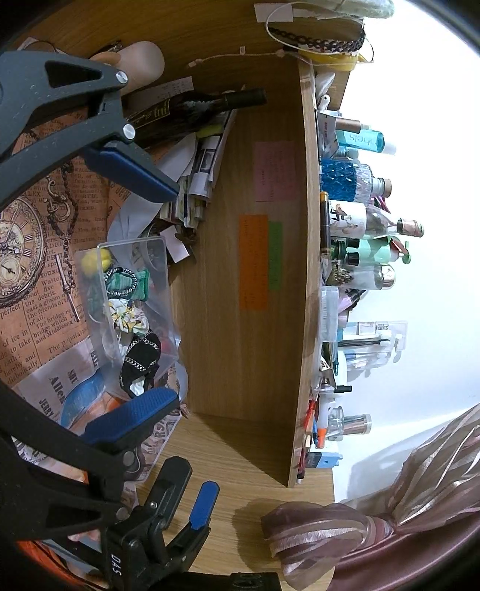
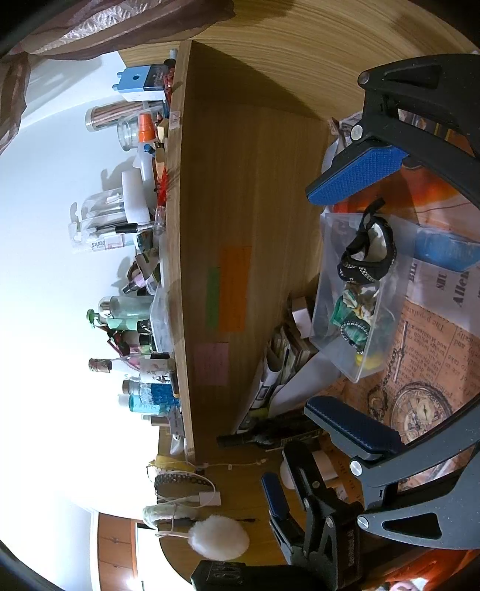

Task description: Organize soft objects

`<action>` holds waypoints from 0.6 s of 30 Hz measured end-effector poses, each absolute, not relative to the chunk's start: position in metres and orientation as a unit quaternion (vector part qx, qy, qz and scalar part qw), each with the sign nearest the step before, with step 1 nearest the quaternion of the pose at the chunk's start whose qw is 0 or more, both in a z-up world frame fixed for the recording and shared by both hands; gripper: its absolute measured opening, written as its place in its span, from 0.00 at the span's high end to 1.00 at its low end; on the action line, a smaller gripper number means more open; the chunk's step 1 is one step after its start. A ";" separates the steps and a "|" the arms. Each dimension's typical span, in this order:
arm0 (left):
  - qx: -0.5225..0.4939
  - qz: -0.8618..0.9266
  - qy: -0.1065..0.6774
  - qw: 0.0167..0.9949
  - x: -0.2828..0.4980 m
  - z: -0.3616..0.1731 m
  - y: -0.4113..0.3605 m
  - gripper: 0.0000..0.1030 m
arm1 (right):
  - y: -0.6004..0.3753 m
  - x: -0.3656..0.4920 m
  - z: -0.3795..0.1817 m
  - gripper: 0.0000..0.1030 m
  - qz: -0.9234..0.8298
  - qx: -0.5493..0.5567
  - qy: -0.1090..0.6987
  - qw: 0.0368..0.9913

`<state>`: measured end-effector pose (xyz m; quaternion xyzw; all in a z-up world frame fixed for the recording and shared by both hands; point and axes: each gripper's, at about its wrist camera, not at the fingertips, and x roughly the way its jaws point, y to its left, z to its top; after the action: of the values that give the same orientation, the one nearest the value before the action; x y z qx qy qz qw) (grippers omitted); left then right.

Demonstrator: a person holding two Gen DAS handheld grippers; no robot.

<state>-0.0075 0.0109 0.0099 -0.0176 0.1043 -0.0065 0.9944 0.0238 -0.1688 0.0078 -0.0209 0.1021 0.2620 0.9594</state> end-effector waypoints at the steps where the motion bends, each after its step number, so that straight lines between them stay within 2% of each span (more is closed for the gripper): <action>1: -0.018 -0.006 0.104 0.994 -0.008 0.010 0.010 0.01 | -0.169 0.024 0.008 0.00 0.262 -0.021 0.102 0.959; 18: -0.015 -0.010 0.107 0.994 -0.005 0.005 0.011 0.01 | -0.165 0.025 0.005 0.00 0.261 -0.022 0.106 0.959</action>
<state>-0.0048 0.0114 0.0052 -0.0154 0.1072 -0.0102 0.9941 0.0255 -0.1653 0.0051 -0.0219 0.1056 0.2605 0.9594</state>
